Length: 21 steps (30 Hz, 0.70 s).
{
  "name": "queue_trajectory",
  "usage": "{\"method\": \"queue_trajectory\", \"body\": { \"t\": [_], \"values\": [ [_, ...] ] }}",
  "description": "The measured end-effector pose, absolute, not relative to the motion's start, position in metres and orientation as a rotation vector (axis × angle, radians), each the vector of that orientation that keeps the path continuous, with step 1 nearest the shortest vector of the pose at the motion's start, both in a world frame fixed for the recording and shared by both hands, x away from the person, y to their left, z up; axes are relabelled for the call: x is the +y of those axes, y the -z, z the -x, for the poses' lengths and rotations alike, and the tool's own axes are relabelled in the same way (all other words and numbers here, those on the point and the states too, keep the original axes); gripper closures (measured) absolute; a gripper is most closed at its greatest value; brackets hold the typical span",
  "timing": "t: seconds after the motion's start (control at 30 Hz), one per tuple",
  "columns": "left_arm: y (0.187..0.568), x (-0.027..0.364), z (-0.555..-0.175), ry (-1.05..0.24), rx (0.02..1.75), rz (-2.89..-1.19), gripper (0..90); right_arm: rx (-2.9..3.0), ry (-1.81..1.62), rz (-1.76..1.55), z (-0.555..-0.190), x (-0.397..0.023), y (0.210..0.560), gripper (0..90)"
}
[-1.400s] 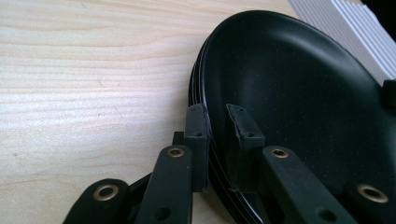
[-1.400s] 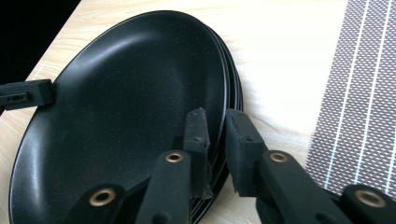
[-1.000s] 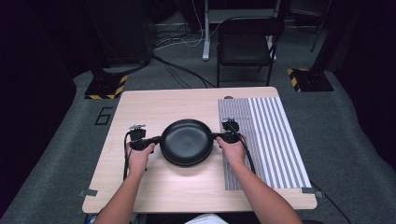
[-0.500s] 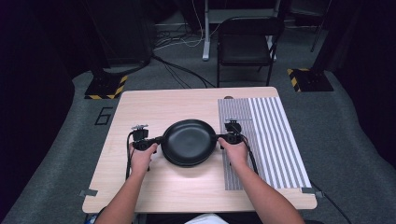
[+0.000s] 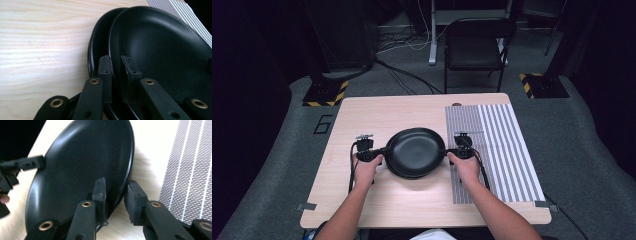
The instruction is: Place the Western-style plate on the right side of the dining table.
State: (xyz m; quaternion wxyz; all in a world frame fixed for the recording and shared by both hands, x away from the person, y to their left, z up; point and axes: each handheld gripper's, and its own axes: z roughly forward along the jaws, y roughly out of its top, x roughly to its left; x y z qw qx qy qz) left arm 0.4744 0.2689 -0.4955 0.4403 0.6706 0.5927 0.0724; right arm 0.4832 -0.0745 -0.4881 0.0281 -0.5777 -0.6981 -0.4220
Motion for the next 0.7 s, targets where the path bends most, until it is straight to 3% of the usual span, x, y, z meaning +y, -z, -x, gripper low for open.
{"method": "queue_trajectory", "body": {
  "t": [0.53,0.7],
  "values": [
    [0.505,0.258,-0.481,-0.131,1.455,-1.637,72.9,-2.059,1.374,1.843,-0.51,-0.086,0.486,77.7],
    [0.506,0.254,-0.479,-0.172,1.458,-1.633,71.5,-2.099,1.378,1.848,-0.509,-0.082,0.486,73.1]
  ]
}}
